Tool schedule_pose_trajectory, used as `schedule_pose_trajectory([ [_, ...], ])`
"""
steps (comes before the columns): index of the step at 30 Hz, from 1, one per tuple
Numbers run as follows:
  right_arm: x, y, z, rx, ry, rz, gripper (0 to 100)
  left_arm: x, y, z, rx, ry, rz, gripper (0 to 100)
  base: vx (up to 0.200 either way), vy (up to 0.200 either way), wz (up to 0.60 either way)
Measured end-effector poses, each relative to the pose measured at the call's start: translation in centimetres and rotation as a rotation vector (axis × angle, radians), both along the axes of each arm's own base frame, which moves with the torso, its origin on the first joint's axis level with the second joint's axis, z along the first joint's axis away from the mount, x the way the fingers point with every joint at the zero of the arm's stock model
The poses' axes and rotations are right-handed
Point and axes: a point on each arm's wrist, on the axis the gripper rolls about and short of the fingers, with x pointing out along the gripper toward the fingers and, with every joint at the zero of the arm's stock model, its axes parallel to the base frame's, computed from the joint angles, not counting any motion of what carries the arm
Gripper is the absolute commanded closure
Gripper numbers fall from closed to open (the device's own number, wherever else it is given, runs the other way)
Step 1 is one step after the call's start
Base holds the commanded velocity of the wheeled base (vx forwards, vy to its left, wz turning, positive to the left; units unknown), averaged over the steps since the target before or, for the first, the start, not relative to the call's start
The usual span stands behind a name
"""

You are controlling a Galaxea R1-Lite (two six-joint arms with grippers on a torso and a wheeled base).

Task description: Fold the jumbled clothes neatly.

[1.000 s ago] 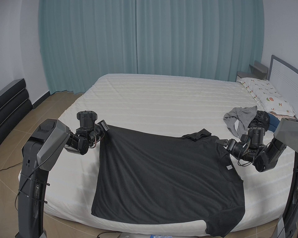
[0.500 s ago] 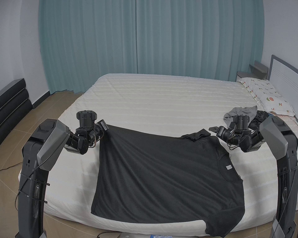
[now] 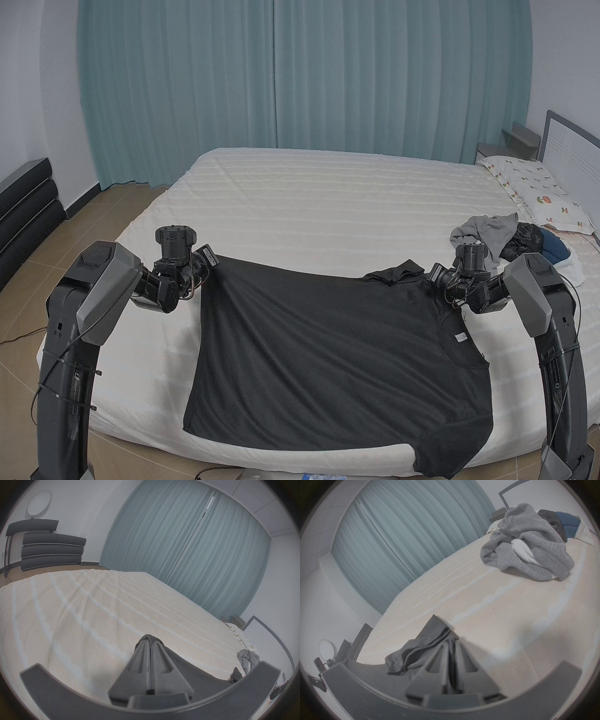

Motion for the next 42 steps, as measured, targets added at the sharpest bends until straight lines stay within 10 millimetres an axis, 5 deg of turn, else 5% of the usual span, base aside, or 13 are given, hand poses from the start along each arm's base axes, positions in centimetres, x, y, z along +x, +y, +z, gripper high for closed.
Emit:
schedule_pose_trajectory([
  [15, 0.3, -3.3, 3.0, 0.087, -0.1, -0.136, 100, 1.3, 0.1, 1.4, 0.005, -0.034, 0.021, 100, 0.0, 0.0, 0.0],
  [23, 0.4, -3.9, 4.3, 0.091, -0.157, -0.16, 100, 2.1, -0.2, 0.4, 0.013, -0.016, 0.034, 100, 0.0, 0.0, 0.0],
  [38, 0.6, -3.5, 3.2, 0.081, -0.147, -0.167, 100, 3.4, -1.2, -1.3, 0.009, -0.036, 0.037, 100, 0.0, 0.0, 0.0],
  [39, 0.6, -3.5, 3.0, 0.077, -0.146, -0.174, 100, 3.4, -1.4, -1.5, 0.01, -0.033, 0.037, 0, 0.0, 0.0, 0.0],
  [40, 0.6, -3.5, 2.9, 0.075, -0.146, -0.179, 100, 3.4, -1.5, -1.7, 0.011, -0.028, 0.035, 0, 0.0, 0.0, 0.0],
  [41, 0.7, -3.5, 2.8, 0.073, -0.146, -0.183, 0, 3.4, -1.6, -1.9, 0.012, -0.021, 0.034, 0, 0.0, 0.0, 0.0],
  [42, 0.7, -3.5, 2.6, 0.072, -0.144, -0.185, 0, 3.3, -1.7, -2.1, 0.013, -0.012, 0.032, 0, 0.0, 0.0, 0.0],
])
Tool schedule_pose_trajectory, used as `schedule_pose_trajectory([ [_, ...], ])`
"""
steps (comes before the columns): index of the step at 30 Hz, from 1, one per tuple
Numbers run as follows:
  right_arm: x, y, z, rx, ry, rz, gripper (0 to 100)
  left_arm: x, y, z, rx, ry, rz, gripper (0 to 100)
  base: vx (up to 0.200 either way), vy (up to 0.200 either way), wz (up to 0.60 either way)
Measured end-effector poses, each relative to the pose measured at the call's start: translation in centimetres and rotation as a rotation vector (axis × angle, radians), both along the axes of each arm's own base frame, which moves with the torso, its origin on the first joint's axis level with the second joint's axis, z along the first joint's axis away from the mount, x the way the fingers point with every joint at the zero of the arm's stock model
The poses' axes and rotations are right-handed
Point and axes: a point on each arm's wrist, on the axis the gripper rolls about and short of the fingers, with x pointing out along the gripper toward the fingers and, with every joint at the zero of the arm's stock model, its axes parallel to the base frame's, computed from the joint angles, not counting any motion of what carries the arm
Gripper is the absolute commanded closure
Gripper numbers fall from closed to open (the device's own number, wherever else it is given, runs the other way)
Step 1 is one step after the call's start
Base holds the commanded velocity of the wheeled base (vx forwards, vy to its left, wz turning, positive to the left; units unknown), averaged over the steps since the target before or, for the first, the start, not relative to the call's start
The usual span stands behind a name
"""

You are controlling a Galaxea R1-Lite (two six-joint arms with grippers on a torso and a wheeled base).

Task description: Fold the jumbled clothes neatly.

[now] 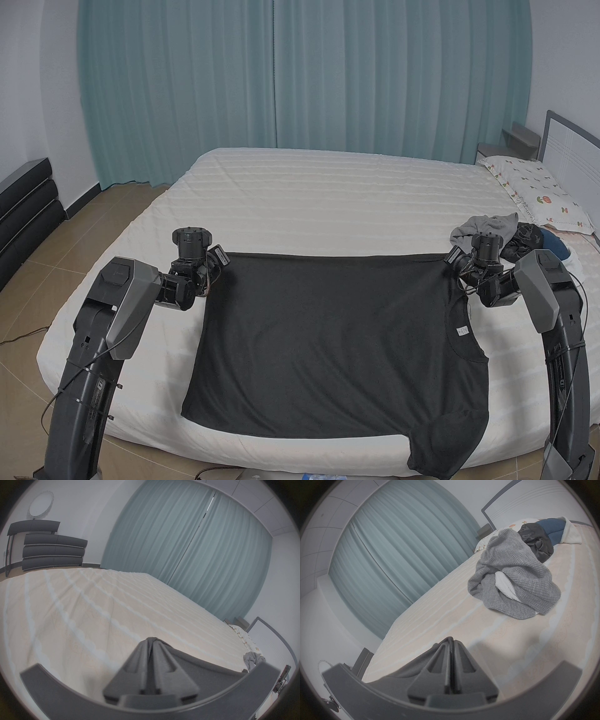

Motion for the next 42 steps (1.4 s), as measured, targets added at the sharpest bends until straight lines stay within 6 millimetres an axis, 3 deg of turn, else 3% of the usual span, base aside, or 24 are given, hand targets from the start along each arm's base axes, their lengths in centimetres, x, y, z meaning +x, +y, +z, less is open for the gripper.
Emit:
schedule_pose_trajectory([
  [12, -0.6, 0.6, -1.7, -0.001, 0.061, 0.008, 0, -0.1, 0.0, -1.8, 0.012, 0.058, 0.016, 0, 0.0, 0.0, 0.0],
  [18, -2.3, -0.2, -1.1, 0.015, 0.109, 0.009, 0, -0.7, 0.9, -1.8, 0.02, 0.09, 0.05, 0, 0.0, 0.0, 0.0],
  [22, -4.0, -0.5, -0.3, 0.03, 0.137, 0.025, 0, -2.3, 1.7, -1.5, -0.004, 0.141, 0.05, 0, 0.0, 0.0, 0.0],
  [31, -10.2, -0.8, 1.3, 0.069, 0.192, 0.078, 0, -8.3, 3.3, 1.0, -0.121, 0.246, -0.006, 0, 0.0, 0.0, 0.0],
  [42, -20.3, 0.3, 2.1, 0.143, 0.329, 0.13, 0, -18.9, 4.4, 2.9, -0.283, 0.367, -0.067, 0, -0.036, 0.0, 0.0],
])
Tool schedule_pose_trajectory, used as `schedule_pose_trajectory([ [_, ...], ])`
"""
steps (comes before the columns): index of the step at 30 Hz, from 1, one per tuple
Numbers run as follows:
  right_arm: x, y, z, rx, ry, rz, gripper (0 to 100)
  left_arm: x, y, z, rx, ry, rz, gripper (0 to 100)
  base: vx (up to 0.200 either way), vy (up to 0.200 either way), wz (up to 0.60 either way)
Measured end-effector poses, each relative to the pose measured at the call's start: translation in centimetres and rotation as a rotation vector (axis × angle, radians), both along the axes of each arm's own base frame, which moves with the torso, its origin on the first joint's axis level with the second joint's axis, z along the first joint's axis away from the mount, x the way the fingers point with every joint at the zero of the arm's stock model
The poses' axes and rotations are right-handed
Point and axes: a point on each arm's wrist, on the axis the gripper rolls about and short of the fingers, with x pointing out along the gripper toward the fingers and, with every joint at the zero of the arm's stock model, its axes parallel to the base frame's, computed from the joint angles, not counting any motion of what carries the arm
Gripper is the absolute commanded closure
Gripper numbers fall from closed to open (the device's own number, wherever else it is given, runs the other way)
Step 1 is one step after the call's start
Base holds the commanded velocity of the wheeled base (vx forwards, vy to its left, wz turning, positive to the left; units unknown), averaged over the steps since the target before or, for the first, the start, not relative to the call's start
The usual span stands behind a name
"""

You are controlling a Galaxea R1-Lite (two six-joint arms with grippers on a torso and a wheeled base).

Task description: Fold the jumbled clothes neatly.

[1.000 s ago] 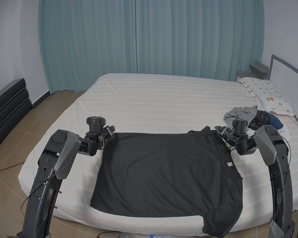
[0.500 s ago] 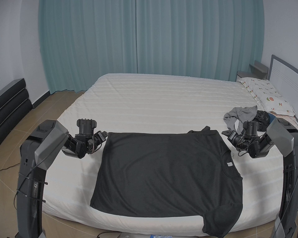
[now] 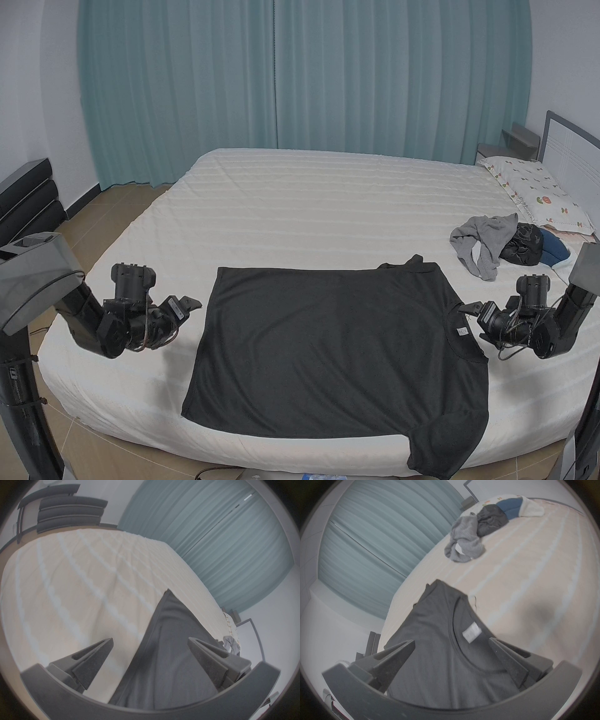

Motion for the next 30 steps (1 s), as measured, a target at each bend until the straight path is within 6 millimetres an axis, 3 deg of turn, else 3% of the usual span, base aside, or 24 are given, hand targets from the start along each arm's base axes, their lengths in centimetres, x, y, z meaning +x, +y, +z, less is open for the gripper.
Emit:
schedule_pose_trajectory([
  [7, -4.8, 1.0, 0.1, 0.051, 0.075, 0.047, 0, -6.7, 0.6, -0.5, -0.102, 0.02, -0.027, 0, -0.114, 0.0, 0.0],
  [12, -7.7, 1.5, 0.0, 0.079, 0.126, 0.071, 0, -9.5, 0.8, -0.6, -0.155, 0.007, -0.042, 0, 0.0, 0.0, 0.0],
  [16, -8.7, 1.6, 0.4, 0.087, 0.118, 0.077, 0, -10.3, 0.9, -0.7, -0.169, 0.021, -0.041, 0, 0.0, 0.0, 0.0],
  [30, -9.3, 1.8, 0.7, 0.083, 0.099, 0.086, 0, -10.7, 0.7, -0.6, -0.167, 0.021, -0.049, 0, 0.0, -0.171, 0.0],
])
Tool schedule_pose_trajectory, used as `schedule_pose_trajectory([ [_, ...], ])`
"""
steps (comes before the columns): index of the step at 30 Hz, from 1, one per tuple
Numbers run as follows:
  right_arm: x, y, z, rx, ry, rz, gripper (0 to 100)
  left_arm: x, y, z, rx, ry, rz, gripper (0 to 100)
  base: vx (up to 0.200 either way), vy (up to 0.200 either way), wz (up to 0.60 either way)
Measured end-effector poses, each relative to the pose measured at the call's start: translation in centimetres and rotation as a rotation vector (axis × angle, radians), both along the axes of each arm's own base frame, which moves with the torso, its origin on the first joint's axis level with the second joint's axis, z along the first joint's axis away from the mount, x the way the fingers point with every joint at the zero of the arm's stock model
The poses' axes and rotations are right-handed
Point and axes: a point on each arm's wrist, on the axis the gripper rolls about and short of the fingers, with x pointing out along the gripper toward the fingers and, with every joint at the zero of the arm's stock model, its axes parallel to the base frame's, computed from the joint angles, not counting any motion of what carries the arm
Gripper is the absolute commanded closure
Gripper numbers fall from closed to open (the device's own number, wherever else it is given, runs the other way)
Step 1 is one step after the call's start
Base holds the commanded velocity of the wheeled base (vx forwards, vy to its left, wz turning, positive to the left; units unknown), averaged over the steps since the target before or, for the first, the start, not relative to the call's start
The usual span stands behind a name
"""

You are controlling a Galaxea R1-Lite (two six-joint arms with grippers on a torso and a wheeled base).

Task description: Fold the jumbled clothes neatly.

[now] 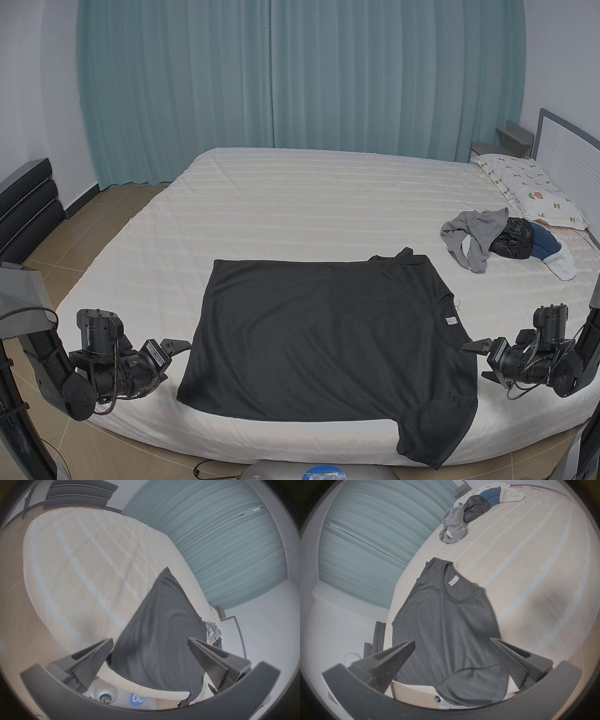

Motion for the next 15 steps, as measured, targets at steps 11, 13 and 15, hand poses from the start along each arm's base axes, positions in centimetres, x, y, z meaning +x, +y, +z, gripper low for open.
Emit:
schedule_pose_trajectory([
  [11, -0.03, 0.0, 0.02, -0.006, -0.002, 0.004, 0, -0.59, 0.07, 0.67, 0.007, -0.033, 0.002, 0, -0.073, 0.0, 0.0],
  [13, -0.05, 0.02, 0.01, -0.007, -0.002, 0.005, 0, -0.67, 0.1, 0.68, 0.008, -0.031, 0.003, 0, -0.2, 0.0, 0.0],
  [15, -0.09, 0.03, -0.01, -0.007, 0.0, 0.005, 0, -0.8, 0.12, 0.63, 0.01, -0.024, 0.003, 0, -0.2, 0.0, 0.0],
])
